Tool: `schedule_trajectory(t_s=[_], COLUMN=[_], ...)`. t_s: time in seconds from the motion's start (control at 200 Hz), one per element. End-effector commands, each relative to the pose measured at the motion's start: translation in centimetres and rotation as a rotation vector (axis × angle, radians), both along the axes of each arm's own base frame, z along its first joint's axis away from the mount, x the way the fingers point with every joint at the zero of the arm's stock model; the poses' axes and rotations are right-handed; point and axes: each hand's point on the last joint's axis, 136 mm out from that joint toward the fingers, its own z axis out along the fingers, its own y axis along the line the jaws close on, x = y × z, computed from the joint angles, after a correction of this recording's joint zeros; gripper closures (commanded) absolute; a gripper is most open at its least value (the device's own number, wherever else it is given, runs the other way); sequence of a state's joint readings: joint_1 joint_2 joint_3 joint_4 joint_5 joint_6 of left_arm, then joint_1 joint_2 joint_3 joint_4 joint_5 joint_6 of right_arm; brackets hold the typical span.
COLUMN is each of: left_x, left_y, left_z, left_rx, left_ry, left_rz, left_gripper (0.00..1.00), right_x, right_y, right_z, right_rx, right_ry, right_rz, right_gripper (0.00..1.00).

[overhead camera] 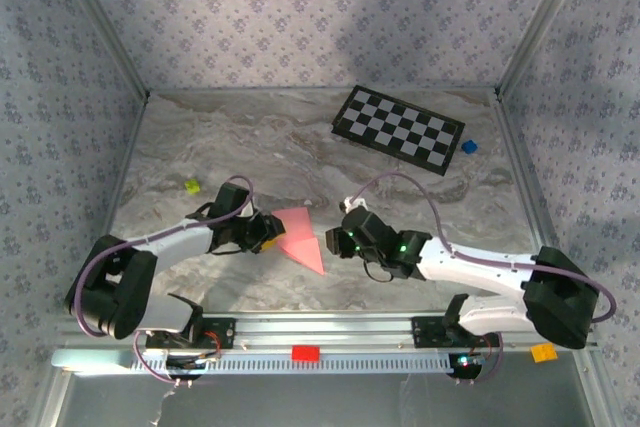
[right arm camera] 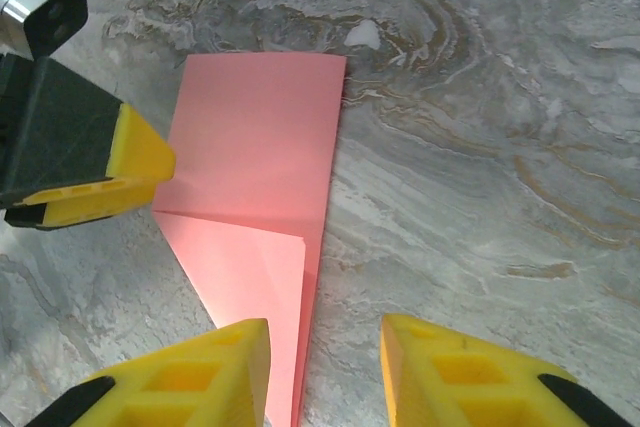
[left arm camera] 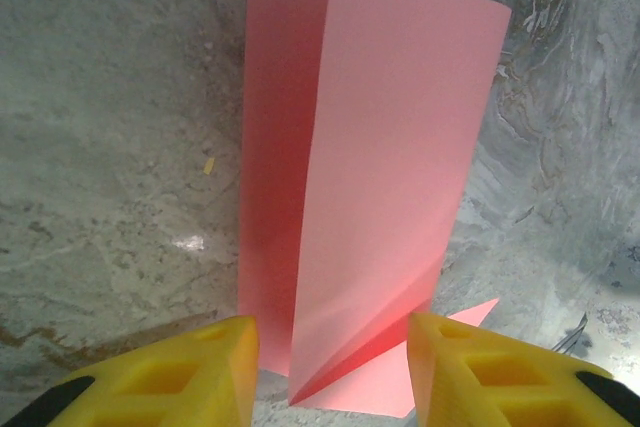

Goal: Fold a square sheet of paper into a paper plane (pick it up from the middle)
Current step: Fourth fold the wing at the center of the table.

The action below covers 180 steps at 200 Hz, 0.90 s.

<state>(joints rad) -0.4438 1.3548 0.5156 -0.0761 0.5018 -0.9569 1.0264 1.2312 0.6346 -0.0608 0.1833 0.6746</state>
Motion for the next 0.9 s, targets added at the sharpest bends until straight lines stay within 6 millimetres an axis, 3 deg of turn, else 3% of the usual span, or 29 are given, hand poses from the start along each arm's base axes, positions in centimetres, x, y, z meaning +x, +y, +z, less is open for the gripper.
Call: schedule_trajectory(t_s=[0.0,0.29,0.51,0.675,0.895], left_x=[1.0,2.1,2.3,2.9,2.6], left_y=[-0.8,-2.5,-2.9,-2.6,-1.3], left_z=[1.2,2.5,2.6,2.5,2.3], left_rx=[-0.044,-0.144,-0.17,-0.174,-0.114], left_ry=[-0.05,-0.088,-0.085,-0.073,-0.096], left_rz=[-0.031,-0.062,-0.058,0.032,0.171], left_gripper=[0.57,0.69,0.79,0.92,0.96], right_x=[0.7,-1.7,-3.4,-3.2,-2.9], right_y=[-0.1,2.8,4.7,5.2,5.9], right_z=[0.4,-0.4,-2.0,-2.6,-4.1], right_rx=[-0.096,-0.285,-0.344,-0.312,-0.402], right_ry=[-0.143,-0.368,-0.418,-0.435,-0.447], right_rz=[-0.011,0.22,0.393,0.385,0.445], right_gripper=[0.66,0.69,0.71,0.65,0.67])
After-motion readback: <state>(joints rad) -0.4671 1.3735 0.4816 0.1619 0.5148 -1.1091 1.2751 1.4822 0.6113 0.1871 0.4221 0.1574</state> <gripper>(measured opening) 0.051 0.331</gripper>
